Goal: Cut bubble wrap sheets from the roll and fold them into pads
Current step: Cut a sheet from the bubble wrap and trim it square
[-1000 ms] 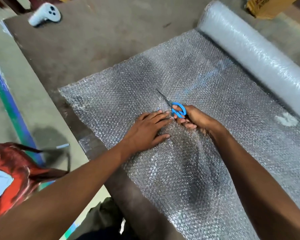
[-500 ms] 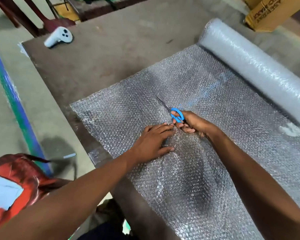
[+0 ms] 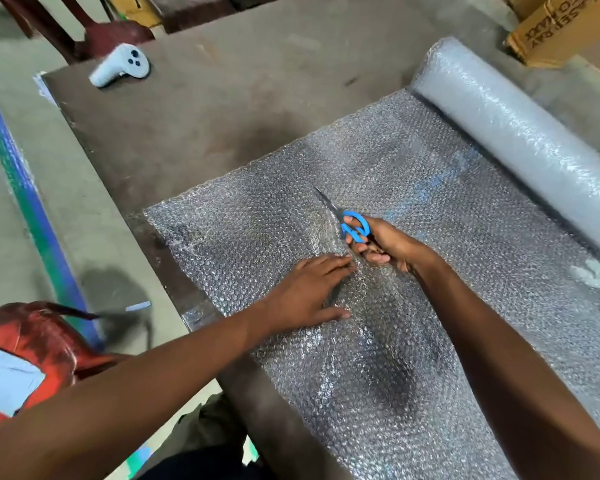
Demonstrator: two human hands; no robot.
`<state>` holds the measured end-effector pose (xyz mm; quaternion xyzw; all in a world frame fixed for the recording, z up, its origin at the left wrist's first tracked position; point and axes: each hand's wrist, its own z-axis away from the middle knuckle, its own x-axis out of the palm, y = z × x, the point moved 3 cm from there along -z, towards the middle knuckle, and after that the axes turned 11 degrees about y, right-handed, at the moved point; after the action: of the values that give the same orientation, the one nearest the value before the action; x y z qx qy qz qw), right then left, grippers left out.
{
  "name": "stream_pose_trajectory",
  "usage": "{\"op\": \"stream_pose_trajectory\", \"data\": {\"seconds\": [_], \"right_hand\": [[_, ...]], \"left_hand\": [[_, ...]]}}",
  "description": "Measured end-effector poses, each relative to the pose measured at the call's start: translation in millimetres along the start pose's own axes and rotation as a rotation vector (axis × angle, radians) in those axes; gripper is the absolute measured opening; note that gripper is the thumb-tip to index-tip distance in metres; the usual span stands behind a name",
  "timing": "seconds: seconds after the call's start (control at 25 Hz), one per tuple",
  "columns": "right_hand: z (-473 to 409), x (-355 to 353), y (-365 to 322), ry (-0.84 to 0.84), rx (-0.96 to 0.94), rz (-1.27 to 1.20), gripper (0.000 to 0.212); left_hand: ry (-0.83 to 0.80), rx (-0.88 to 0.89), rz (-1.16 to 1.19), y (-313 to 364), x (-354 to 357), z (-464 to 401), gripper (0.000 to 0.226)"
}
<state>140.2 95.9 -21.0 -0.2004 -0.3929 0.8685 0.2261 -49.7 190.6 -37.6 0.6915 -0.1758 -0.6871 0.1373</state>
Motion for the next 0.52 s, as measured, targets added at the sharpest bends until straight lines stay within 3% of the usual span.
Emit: {"op": "stream_pose_trajectory", "data": {"seconds": [0.28, 0.4, 0.52], "right_hand": [[-23.0, 7.0, -19.2, -0.027, -0.016, -0.001, 0.046], [-27.9, 6.1, -27.7, -0.012, -0.043, 0.024, 0.043], [-30.6, 5.9, -28.0, -0.047, -0.032, 0.005, 0.045]], "left_hand": [[-0.005, 0.055, 0.04, -10.9, -0.6, -1.7, 0.085], [0.194, 0.168, 0.099, -28.7, -24.3, -11.9, 0.06], [0.276, 0.034, -0.05, -69.5, -47.9, -24.8, 0.059]]}}
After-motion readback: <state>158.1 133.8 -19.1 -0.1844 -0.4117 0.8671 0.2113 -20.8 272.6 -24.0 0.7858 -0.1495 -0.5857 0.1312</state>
